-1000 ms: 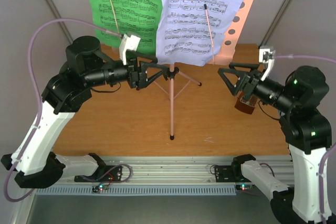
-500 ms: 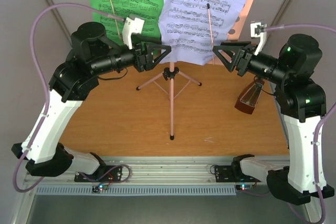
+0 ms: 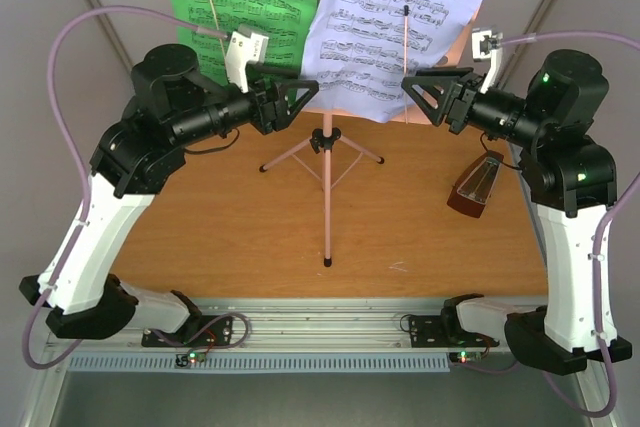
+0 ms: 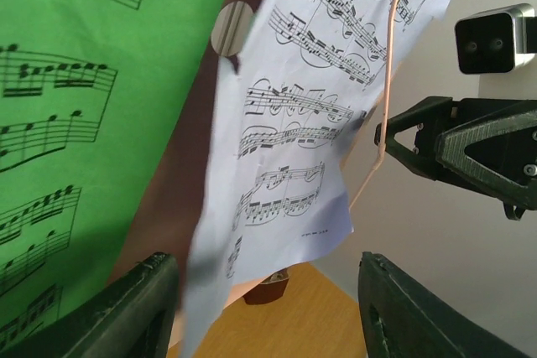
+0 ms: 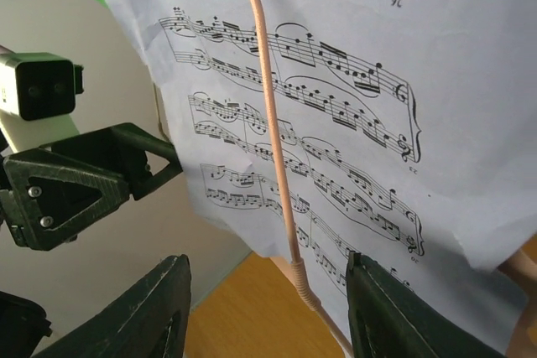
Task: Pack up the instrument practice props
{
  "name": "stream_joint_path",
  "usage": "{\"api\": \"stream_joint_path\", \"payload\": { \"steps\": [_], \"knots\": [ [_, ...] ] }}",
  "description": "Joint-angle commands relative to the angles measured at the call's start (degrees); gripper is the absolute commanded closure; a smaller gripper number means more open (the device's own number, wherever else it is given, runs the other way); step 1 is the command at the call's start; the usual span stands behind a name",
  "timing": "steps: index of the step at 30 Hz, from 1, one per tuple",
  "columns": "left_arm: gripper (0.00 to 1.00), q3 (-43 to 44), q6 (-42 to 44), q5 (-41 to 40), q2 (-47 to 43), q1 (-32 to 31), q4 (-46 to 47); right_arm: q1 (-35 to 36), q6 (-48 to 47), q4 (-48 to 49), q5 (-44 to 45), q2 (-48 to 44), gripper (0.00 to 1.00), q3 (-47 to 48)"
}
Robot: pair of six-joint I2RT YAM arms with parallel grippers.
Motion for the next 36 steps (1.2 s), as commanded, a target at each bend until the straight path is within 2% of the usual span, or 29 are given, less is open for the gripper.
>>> {"api": "stream_joint_path", "payload": {
  "steps": [1, 19, 26, 36],
  "knots": [
    [0.4, -1.29, 1.66, -1.42, -1.8, -0.21, 2.75, -0.1, -0.22, 0.85, -1.38, 0.55, 0.48, 1.15],
    [0.48, 4.87, -0.08, 1.17, 3.82, -0.09, 4.24, 1.26, 2.11, 4.52, -1.39, 2.64, 0.58, 1.23],
    [0.55, 8.03, 0.43, 1.43, 5.45, 0.05, 5.12, 1.91, 3.31, 5.61, -1.74, 4.05, 0.61, 2.99],
    [0.76, 10.49, 2.25, 2.75, 8.35, 0.07, 5.08, 2.63, 1.71, 2.63, -2.03, 7.68, 0.76, 8.21]
  ]
}}
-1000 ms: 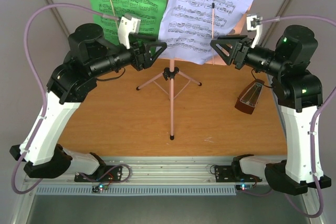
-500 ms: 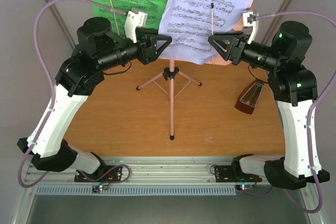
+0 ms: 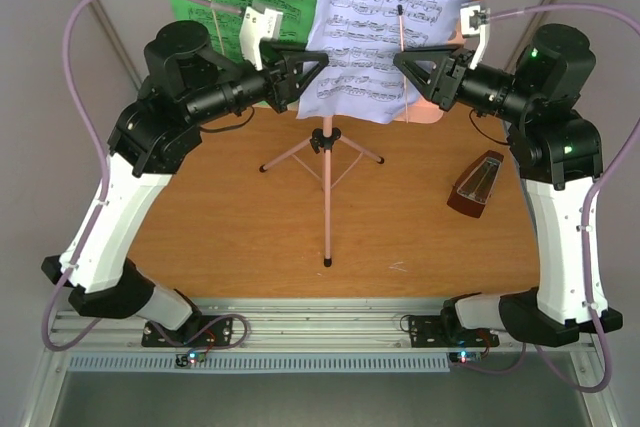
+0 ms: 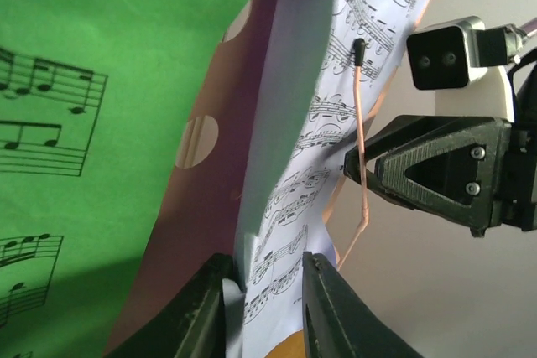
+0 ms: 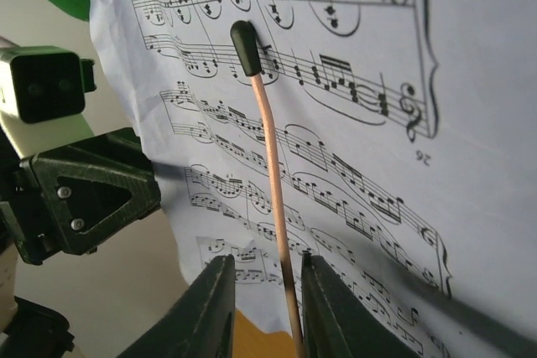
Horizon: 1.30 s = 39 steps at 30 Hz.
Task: Pack up the instrument practice props
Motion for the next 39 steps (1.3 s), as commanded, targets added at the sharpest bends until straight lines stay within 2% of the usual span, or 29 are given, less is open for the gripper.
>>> {"api": "stream_joint_path", "payload": {
  "steps": [1, 8, 12, 23, 34, 39],
  "knots": [
    [0.78, 1.93, 1.46, 0.79, 1.8, 0.07, 2.48, 0.58, -0.74, -1.1, -0.4, 0.95, 0.78, 2.07],
    [0.99, 1.76, 2.91, -1.25, 1.41, 0.13, 2.26, 0.65, -2.32, -1.54, 0.02, 1.28, 0.98, 2.32],
    [0.99, 1.8, 3.11, -1.74, 1.43, 0.2, 2.25, 0.68, -4.36, 0.19, -1.94, 0.27, 0.99, 0.42],
    [0.99, 1.94, 0.6, -0.96, 1.91, 1.72, 2.65, 0.67, -10.24, 13.8, -3.79, -6.69, 0.99, -13.41],
    [1.0, 0.97, -0.96, 0.76, 1.41, 3.75, 3.08, 0.63, -7.75, 21.33, -1.4, -8.4, 0.99, -19.06],
    [1.0, -3.2, 0.33, 6.57, -0.63, 4.23, 7.71, 0.67, -6.12, 23.05, 0.15, -9.13, 0.99, -20.47]
  ]
}}
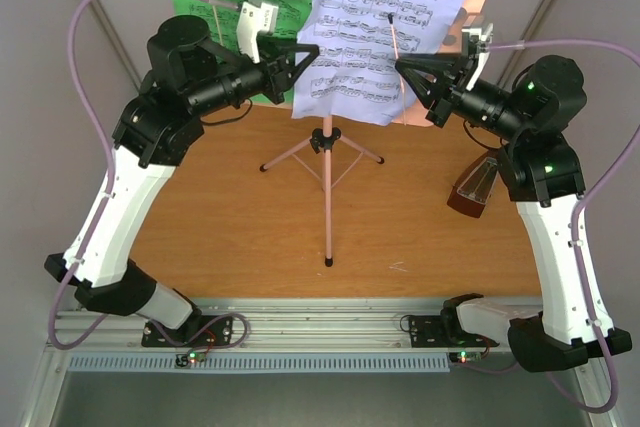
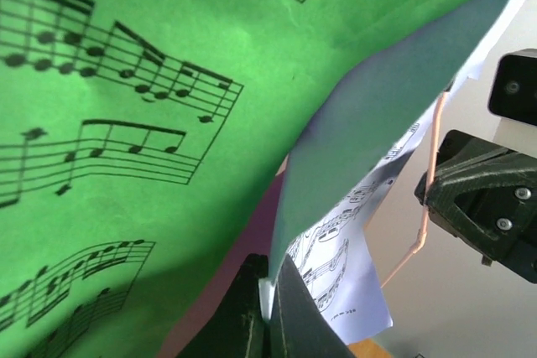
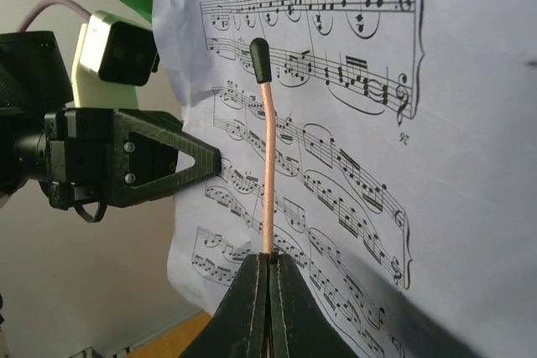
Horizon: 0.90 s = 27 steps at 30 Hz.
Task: Pack up the instrument practice props
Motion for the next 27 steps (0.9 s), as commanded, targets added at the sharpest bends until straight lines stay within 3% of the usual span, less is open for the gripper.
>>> {"api": "stream_joint_path", "payload": {
  "steps": [1, 10, 18, 27],
  "knots": [
    [0.99, -3.63, 1.08, 6.92, -2.67, 0.47, 7.95, 0.36, 2.28, 1.6, 1.53, -0.8, 0.99, -1.67],
    [1.0, -18.7, 9.23, 17.77, -11.7, 0.46, 25.14, 0.37, 5.5, 2.17, 5.29, -0.54, 0.99, -2.16],
    [1.0, -24.5, 14.36, 18.13, -17.02, 0.46, 28.08, 0.37, 6.75, 1.6, 8.25, -0.59, 0.99, -2.31],
    [1.0, -28.39, 14.4, 19.23, -23.11, 0.48, 28.7, 0.39, 7.75, 0.9, 10.77, -0.57, 0.99, -2.47]
  ]
}}
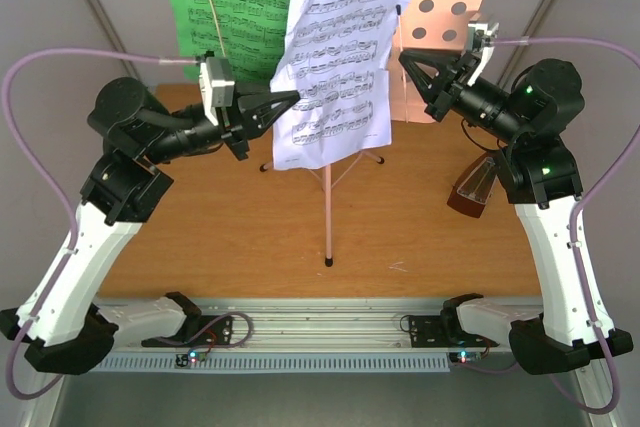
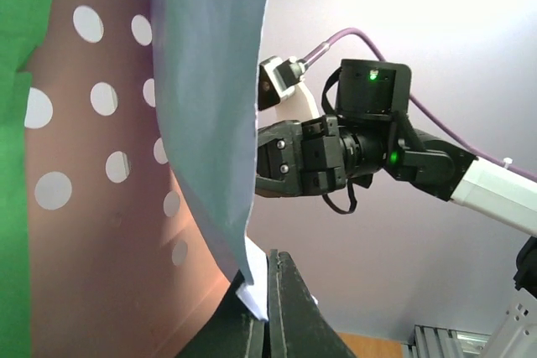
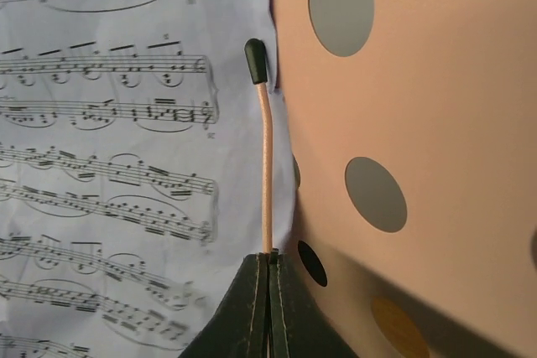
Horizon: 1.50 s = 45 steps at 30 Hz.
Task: Pack up the instrument practice props
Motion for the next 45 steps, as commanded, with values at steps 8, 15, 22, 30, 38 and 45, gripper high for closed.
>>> {"api": "stream_joint_path", "payload": {
  "steps": [8, 15, 22, 30, 38, 45],
  "knots": [
    [0.99, -2.27, 1.36, 0.14, -7.74, 0.07, 1.77, 0.04, 2.31, -1.97, 5.36, 0.48, 0.99, -1.09],
    [0.99, -8.03, -0.96, -10.51, -15.46, 0.07, -7.56, 0.04, 2.56, -2.12, 5.32, 0.37, 0.97, -1.63],
    [1.0, -31.86, -16.61, -15.21, -28.56, 0.07, -11.07, 0.0, 2.66, -2.61, 2.54, 0.16, 0.45, -1.8],
    [1.0, -53.18, -28.89, -16.77, -45.67, 0.09, -14.53, 0.04, 1.2, -5.14, 1.37, -3.01, 0.26, -2.51],
    [1.0, -63.04, -39.67, -17.6, -46.06, 0.26, -14.4, 0.04, 0.57, -7.0, 1.02, -5.99, 0.13, -4.18],
    [1.0, -64.78, -41.22, -11.75, -34.33, 6.83, -7.37, 0.04, -1.8, -10.21, 2.25, -9.68, 0.04, -5.1]
  ]
}}
